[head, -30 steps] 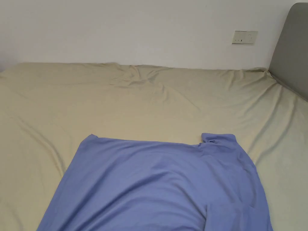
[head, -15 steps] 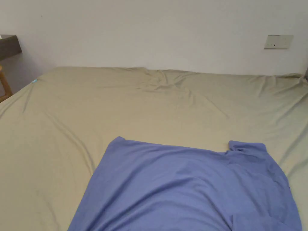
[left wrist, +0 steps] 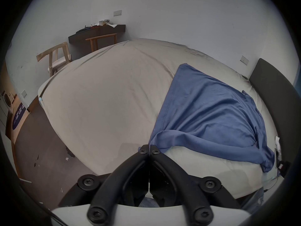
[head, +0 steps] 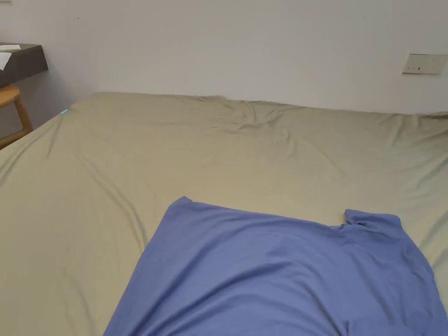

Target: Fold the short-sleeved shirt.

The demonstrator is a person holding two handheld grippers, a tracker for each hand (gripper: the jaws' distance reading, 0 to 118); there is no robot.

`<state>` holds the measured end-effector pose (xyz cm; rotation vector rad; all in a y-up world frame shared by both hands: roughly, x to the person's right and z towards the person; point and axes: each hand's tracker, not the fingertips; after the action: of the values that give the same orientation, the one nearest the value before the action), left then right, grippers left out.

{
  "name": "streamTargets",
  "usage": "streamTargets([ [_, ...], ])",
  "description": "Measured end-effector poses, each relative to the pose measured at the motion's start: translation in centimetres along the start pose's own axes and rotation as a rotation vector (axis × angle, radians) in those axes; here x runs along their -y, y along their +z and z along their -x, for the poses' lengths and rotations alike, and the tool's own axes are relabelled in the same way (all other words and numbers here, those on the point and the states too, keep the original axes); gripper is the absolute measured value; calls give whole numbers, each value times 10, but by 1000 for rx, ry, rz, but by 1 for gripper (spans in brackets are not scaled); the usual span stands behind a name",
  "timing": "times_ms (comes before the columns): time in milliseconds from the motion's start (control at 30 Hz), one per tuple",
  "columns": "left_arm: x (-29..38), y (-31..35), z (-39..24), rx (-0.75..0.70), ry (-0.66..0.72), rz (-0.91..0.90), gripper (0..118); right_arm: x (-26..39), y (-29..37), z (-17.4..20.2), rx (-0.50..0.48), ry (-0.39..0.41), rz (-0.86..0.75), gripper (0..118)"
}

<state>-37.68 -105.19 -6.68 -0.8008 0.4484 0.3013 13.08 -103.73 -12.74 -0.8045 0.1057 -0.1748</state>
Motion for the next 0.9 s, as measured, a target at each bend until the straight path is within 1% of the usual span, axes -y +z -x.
streamTargets([
  [100,1,-11,-1,-19,-16,21,0,0,-5,-3,20,2,15,2],
  [200,6,-11,3,9,20,25,0,1,-4,-5,17,-11,16,2],
  [233,7,-14,2,36,33,28,7,1,-6,-6,14,-19,17,2],
  [267,8,-18,2,54,38,37,30,1,-9,-7,18,-26,18,2],
  [300,9,-25,3,54,37,46,65,1,-14,-8,29,-34,25,2],
  [333,10,-32,2,49,34,56,97,0,-18,-9,41,-40,53,4],
  [367,11,-38,-1,46,26,69,104,1,-19,-10,42,-41,58,4],
  [400,12,-44,-3,40,1,82,99,2,-21,-10,39,-48,59,4],
  [433,12,-47,-5,38,-30,70,88,2,-20,-10,29,-56,65,4],
  [467,12,-51,-7,32,-57,51,85,3,-19,-11,18,-62,68,4],
  [500,11,-58,-10,24,-77,33,85,4,-20,-11,8,-66,70,4],
  [567,7,-69,-13,14,-80,61,82,4,-21,-9,8,-51,80,4],
  [600,6,-75,-15,15,-79,93,70,5,-22,-8,18,-34,85,4],
  [633,2,-76,-14,44,-59,127,43,5,-23,-7,29,-20,85,4],
  [667,1,-75,-15,86,-37,118,33,5,-23,-6,37,-16,83,4],
  [700,1,-72,-17,69,-47,109,23,4,-23,-7,47,-16,81,5],
  [733,0,-72,-18,84,-52,110,11,4,-24,-8,59,-18,81,22],
  [767,-1,-72,-21,94,-53,110,11,3,-26,-10,67,-19,84,44],
  [833,-1,-73,-22,62,-52,116,11,2,-32,-11,81,-20,92,94],
  [867,0,-72,-21,64,-50,114,11,1,-35,-12,104,-10,117,108],
  [900,0,-69,-22,64,-45,114,11,0,-38,-13,104,-6,114,110],
])
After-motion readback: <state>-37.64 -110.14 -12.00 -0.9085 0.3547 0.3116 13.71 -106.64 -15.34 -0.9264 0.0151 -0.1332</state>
